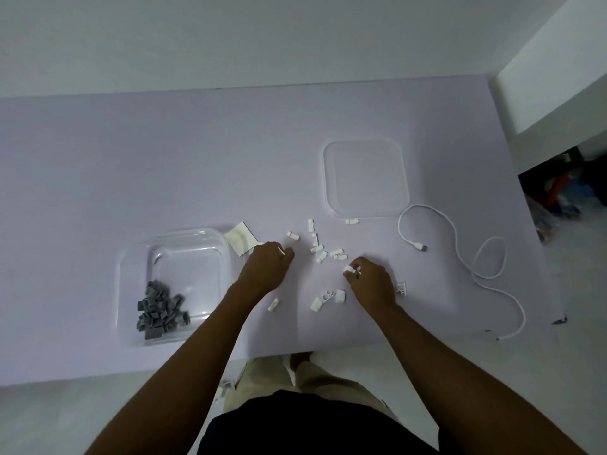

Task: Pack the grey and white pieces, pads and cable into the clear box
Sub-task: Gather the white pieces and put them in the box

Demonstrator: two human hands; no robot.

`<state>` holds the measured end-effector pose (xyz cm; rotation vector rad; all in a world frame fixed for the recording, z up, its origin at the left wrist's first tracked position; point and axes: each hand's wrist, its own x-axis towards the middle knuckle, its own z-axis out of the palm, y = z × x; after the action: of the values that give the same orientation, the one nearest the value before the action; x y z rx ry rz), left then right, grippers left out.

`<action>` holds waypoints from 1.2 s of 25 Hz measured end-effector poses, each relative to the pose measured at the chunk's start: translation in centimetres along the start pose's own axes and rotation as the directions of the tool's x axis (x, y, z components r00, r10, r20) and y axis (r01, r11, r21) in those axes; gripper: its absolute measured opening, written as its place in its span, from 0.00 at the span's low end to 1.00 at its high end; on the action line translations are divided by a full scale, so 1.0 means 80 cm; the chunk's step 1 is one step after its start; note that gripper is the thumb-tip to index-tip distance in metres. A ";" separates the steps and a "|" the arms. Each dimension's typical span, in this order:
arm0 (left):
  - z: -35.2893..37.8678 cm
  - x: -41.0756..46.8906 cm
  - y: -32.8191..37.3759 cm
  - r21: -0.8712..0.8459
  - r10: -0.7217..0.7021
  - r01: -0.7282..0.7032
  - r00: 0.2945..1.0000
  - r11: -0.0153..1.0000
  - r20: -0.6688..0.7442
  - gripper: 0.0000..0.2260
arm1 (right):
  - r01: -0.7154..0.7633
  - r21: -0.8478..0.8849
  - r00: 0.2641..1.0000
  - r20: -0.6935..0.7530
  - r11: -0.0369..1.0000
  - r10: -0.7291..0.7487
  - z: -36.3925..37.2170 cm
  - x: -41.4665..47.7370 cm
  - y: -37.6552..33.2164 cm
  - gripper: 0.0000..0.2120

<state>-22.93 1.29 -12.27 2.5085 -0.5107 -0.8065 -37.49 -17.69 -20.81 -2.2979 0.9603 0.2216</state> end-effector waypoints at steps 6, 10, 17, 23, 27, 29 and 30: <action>-0.095 -0.050 -0.104 -0.341 -0.265 0.212 0.957 0.916 -0.115 0.14 | -0.337 0.742 0.941 0.257 0.580 0.218 -0.002 0.002 -0.079 0.11; -0.088 -0.076 -0.178 -0.072 -0.266 0.273 0.959 0.959 0.097 0.17 | -0.399 0.802 0.917 0.353 0.445 0.186 0.033 -0.018 -0.148 0.11; -0.023 -0.068 -0.199 -0.121 -0.106 0.140 0.962 0.983 0.252 0.09 | -0.434 0.812 0.900 0.377 0.389 0.218 0.074 -0.048 -0.211 0.11; -0.022 -0.077 -0.216 -0.122 0.063 -0.030 0.959 0.992 0.277 0.17 | -0.429 0.856 0.898 0.369 0.289 0.238 0.083 -0.067 -0.224 0.10; -0.040 -0.088 -0.232 -0.209 0.129 -0.067 0.946 0.976 0.297 0.25 | -0.410 0.912 0.904 0.408 -0.008 0.128 0.082 -0.082 -0.248 0.07; -0.057 -0.094 -0.238 -0.276 0.163 -0.077 0.938 0.958 0.307 0.26 | -0.420 0.907 0.905 0.419 -0.008 0.076 0.081 -0.086 -0.262 0.09; -0.065 -0.097 -0.241 -0.289 0.172 -0.085 0.941 0.953 0.291 0.24 | -0.441 0.897 0.897 0.440 0.018 0.050 0.082 -0.088 -0.272 0.09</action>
<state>-21.66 22.53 -15.07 2.0810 -0.6160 -1.1483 -27.02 2.08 -12.65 -0.6726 0.8835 -0.0154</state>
